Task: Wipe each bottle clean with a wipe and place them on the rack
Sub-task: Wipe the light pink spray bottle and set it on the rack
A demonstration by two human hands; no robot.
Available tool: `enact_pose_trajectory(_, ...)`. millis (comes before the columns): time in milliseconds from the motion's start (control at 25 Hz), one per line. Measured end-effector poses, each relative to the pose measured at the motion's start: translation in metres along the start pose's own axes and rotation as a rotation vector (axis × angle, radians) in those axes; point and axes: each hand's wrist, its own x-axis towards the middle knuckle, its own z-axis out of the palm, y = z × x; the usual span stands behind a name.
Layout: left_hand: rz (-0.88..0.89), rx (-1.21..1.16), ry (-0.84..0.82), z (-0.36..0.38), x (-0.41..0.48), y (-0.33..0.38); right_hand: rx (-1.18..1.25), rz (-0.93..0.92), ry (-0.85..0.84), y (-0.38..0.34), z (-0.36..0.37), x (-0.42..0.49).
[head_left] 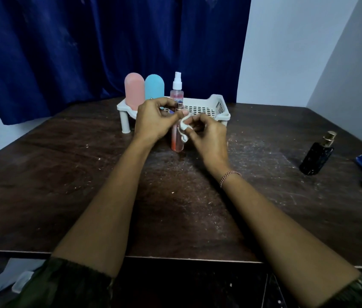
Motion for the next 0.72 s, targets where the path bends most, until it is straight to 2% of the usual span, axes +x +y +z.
enact_pose_trajectory(160,-0.025,-0.034,-0.001,0.0,0.0016,-0.0016,-0.149,-0.057,-0.017,-0.0011,0.0016,-0.0012)
enact_pose_trajectory(320,-0.031,-0.044,0.005,-0.0008,0.0026,-0.002,-0.135,-0.104,0.04,-0.0041,0.0002,-0.001)
enact_pose_trajectory(480,-0.057,-0.087,0.07,-0.0004,0.0035,-0.0036,-0.202,-0.117,-0.06,-0.0011,0.0043,-0.0036)
enact_pose_trajectory(640,-0.046,-0.063,0.079,0.002,0.004,-0.0037,-0.24,-0.187,-0.015,-0.0029,0.0046,-0.0033)
enact_pose_trajectory(720,-0.051,-0.058,0.086,0.0023,0.0042,-0.0037,-0.27,-0.177,-0.06,-0.0042,0.0055,-0.0051)
